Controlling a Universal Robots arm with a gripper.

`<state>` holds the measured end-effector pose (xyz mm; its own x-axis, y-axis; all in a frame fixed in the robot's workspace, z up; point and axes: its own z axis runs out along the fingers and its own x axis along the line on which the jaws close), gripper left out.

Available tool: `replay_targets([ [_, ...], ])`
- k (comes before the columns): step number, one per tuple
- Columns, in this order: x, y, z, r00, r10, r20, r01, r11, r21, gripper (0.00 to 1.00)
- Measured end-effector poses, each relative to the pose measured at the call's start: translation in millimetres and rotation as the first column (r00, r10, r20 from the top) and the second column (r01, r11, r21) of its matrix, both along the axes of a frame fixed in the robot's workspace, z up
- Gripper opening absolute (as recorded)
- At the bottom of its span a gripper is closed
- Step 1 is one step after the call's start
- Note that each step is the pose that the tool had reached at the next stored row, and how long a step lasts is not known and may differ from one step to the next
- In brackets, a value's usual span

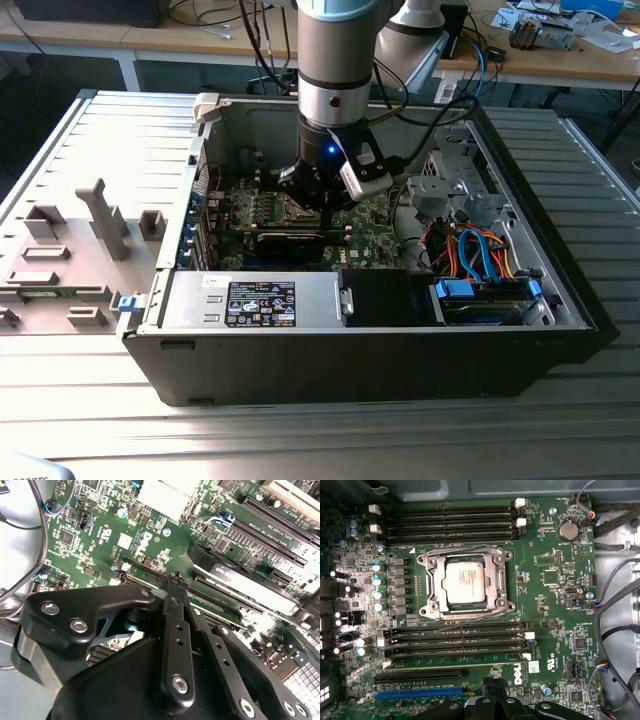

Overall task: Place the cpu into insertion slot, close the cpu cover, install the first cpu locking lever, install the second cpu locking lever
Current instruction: 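Install the second cpu locking lever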

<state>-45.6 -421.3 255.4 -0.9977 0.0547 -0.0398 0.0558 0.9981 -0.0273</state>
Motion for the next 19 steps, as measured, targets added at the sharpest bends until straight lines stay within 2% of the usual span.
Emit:
replay_targets([
  [12,0.0,-5.1,-0.2,1.0000,0.000,0.0000,0.000,1.0000,0.0000,0.11],
  [16,-0.1,-8.3,-0.8,1.0000,0.000,0.0000,0.000,1.0000,0.0000,0.11],
  [19,-0.4,-8.2,-1.1,1.0000,0.000,-0.0001,0.000,1.0000,-0.0001,0.11],
])
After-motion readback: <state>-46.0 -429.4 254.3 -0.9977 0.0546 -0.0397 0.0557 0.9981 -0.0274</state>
